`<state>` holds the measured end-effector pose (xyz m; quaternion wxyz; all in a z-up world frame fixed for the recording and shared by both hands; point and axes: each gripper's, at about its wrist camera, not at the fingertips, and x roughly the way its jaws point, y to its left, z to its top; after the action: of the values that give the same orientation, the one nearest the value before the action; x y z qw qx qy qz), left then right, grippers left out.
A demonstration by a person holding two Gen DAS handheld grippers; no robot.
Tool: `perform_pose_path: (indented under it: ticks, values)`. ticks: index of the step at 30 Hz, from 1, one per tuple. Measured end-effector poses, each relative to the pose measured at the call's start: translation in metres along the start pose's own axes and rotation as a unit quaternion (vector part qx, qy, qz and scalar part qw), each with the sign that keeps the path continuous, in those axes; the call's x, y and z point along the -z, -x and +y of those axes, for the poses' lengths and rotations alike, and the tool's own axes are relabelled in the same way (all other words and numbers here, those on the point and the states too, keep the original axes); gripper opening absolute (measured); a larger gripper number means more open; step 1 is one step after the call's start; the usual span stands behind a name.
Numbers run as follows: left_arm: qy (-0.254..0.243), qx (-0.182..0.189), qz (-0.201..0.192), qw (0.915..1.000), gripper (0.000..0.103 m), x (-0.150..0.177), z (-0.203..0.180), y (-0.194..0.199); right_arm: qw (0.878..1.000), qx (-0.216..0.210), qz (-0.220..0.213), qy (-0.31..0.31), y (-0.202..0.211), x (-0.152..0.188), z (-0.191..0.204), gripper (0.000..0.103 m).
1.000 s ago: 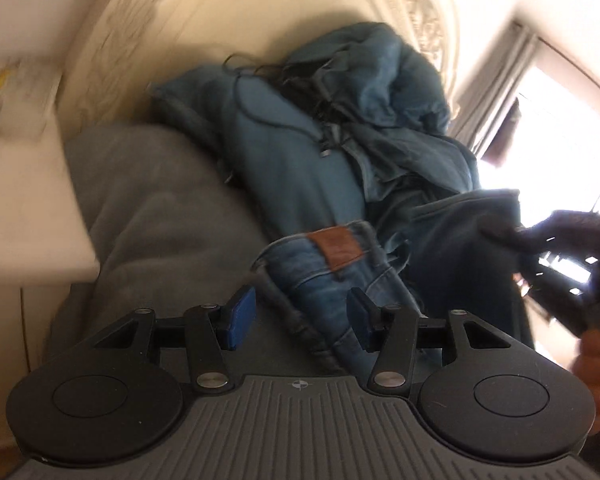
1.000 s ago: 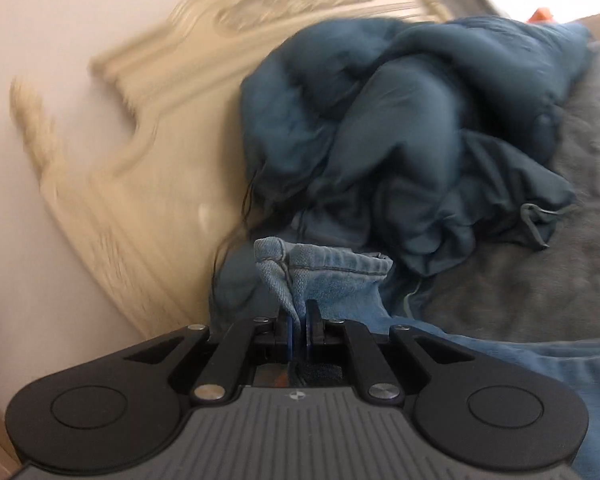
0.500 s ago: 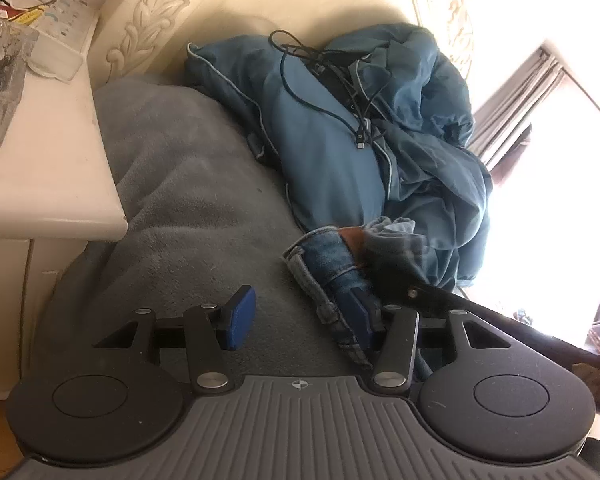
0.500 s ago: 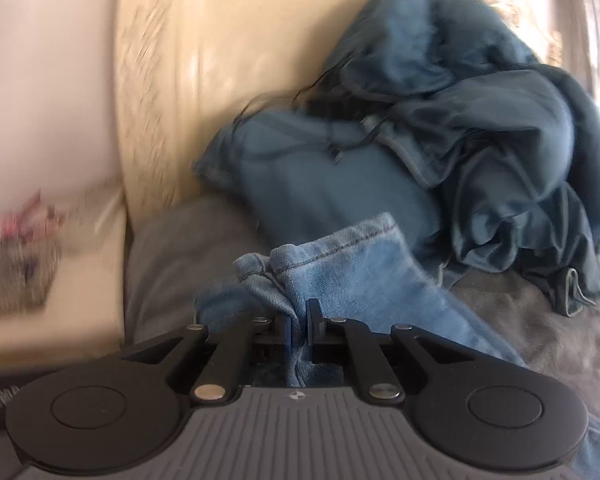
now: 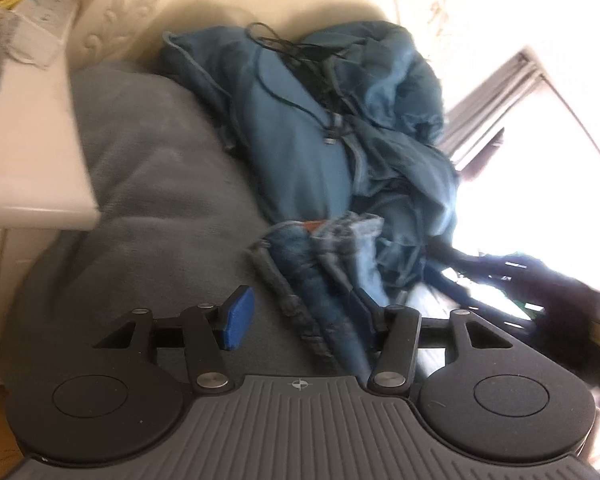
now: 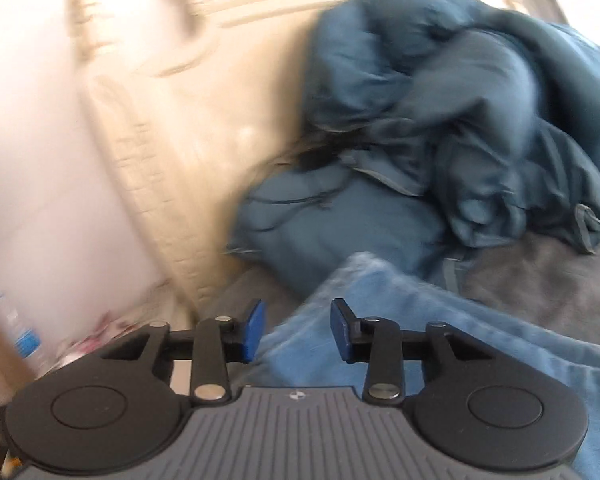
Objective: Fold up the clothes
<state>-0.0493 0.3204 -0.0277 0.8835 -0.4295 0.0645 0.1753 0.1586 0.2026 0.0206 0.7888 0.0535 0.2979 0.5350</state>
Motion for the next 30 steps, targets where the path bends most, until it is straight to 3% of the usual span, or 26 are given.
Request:
perform_pose_path:
  ticks: [2,4,5,9,12,15,19,22,25,28,30]
  values:
    - [0.000,0.012,0.008,0.9999,0.058,0.002,-0.004,-0.002,0.999,-0.001,0.039,-0.024,-0.029,0.001,-0.006,0.035]
    - [-0.003,0.012,0.019,0.9997,0.058,0.004,-0.007,-0.004,0.994,-0.037,0.090,-0.050,-0.058,0.006,-0.009,0.035]
    - [-0.006,0.011,0.024,0.9996,0.058,0.006,-0.009,-0.005,0.992,-0.051,0.091,-0.068,-0.062,0.006,-0.011,0.035]
    - [-0.005,0.013,0.040,0.9991,0.060,0.007,-0.012,-0.010,0.978,-0.124,0.057,-0.155,-0.036,0.001,-0.038,0.035]
    - [0.009,0.015,0.042,0.9989,0.062,0.003,-0.012,-0.018,0.963,-0.131,0.010,-0.235,0.025,0.005,-0.082,0.037]
    - [0.030,0.004,0.048,0.9984,0.065,0.000,-0.011,-0.027,0.947,-0.091,-0.045,-0.305,0.104,0.021,-0.141,0.043]
    - [0.053,0.002,0.063,0.9966,0.067,-0.002,-0.009,-0.039,0.922,0.037,-0.106,-0.370,0.210,0.054,-0.211,0.054]
    - [0.074,-0.002,0.064,0.9952,0.067,-0.004,-0.008,-0.048,0.891,0.116,-0.123,-0.422,0.265,0.084,-0.249,0.058]
    - [0.093,-0.005,0.061,0.9938,0.067,-0.006,-0.006,-0.057,0.860,0.118,-0.106,-0.485,0.278,0.110,-0.274,0.059]
    - [0.100,-0.016,0.060,0.9930,0.066,-0.010,-0.005,-0.066,0.860,0.107,-0.063,-0.494,0.258,0.114,-0.279,0.058]
    - [0.103,-0.023,0.061,0.9925,0.066,-0.011,-0.006,-0.070,0.868,0.107,-0.050,-0.482,0.246,0.107,-0.281,0.058]
